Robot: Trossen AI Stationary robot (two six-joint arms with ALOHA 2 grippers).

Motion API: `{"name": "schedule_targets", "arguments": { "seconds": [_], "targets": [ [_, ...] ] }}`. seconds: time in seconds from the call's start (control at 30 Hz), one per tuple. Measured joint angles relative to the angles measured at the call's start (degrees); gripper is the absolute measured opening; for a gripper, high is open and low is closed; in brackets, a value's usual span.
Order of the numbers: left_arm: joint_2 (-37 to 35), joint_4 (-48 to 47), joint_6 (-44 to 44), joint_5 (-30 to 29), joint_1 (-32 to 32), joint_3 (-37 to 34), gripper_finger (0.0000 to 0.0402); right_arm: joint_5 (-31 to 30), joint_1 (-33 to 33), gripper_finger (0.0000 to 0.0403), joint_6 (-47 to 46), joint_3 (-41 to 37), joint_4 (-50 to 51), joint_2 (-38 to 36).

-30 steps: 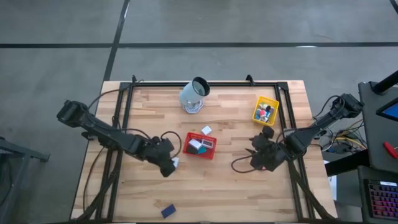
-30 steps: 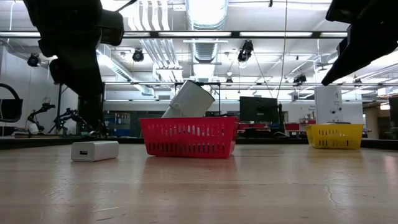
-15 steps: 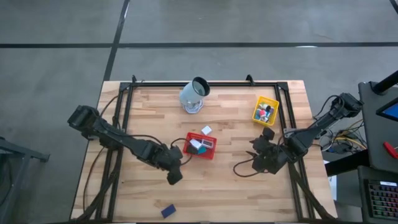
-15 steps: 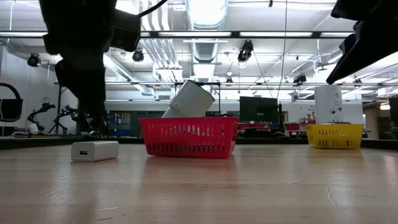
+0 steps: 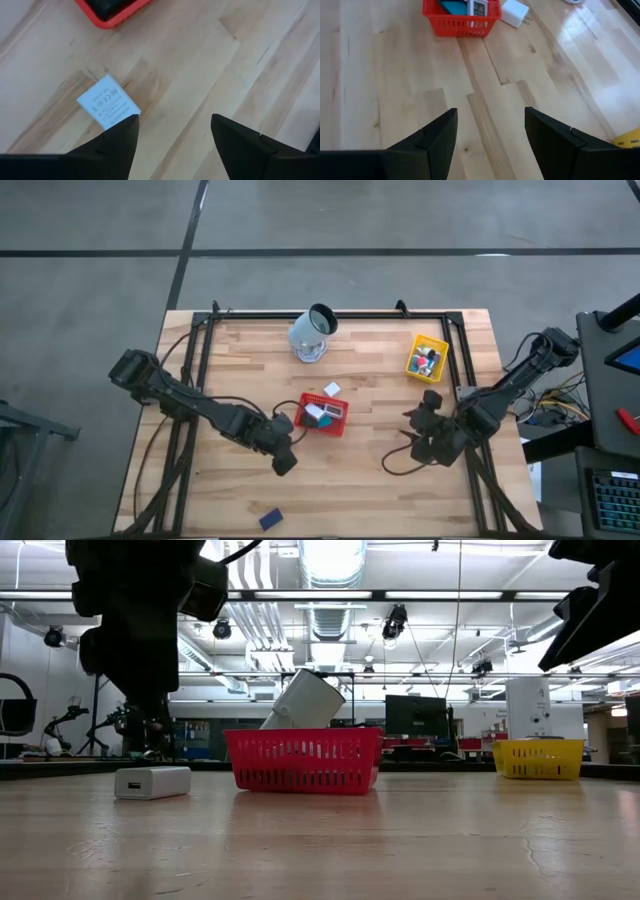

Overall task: Pick & Place Office items
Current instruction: Put the bottom white charger adapter into the yellow basket

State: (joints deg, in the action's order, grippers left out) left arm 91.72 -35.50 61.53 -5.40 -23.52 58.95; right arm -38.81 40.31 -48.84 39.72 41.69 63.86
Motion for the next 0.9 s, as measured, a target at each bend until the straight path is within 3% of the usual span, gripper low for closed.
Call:
{"name": "schedule_targets", "arguments": {
  "seconds": [0.33,0.53,0.9],
  "targets": [
    [0.0,-1.6,3.56,0.66,0.25,-0.07,0.0295,0.0,3.04,0.0224,-0.92,0.0,-0.02,0.0],
    [0.59,-2.29,5.16,-2.53,0.37,-0.07,0.0294,0.24,3.95,0.0224,-1.33,0.0,-0.05,0.0],
    [4.15,-4.83,3.87,-2.05,2.33,-0.14,0.03,0.43,3.98,0.0224,-0.64,0.0,-0.02,0.0]
  ]
}}
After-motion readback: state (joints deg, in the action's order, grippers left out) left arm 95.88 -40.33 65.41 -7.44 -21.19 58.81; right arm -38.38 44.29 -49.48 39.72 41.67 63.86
